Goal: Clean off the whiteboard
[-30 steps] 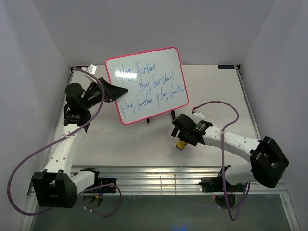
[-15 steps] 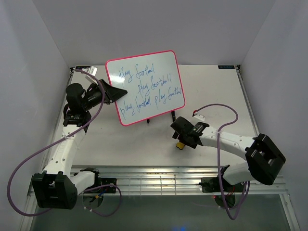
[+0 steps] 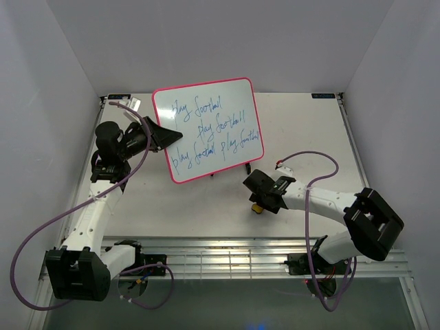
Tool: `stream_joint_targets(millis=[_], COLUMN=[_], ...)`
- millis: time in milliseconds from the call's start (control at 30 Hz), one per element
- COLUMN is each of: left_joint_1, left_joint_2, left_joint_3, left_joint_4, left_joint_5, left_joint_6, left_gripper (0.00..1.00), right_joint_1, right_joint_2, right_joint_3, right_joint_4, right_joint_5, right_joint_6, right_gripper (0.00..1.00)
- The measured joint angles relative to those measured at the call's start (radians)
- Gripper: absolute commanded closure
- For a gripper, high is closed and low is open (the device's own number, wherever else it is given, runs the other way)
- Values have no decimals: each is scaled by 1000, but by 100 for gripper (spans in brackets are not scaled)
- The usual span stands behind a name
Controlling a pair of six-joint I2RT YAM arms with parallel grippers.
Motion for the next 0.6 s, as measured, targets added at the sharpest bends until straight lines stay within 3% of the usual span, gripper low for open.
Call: stream_joint_targets(millis=[233,600], left_joint_1=[0,0], left_joint_2=[0,-5], left_joint_3=[0,-12], left_joint_4=[0,-5], left_joint_5=[4,4], left_joint_6=[8,24], left_gripper=[100,100], right_joint_1=[0,0], right_joint_2=[0,1], right_joint_3=[-32,-35], right_joint_4=[17,40], right_joint_5=[0,3], right_joint_6=[15,17], right_gripper=[40,54])
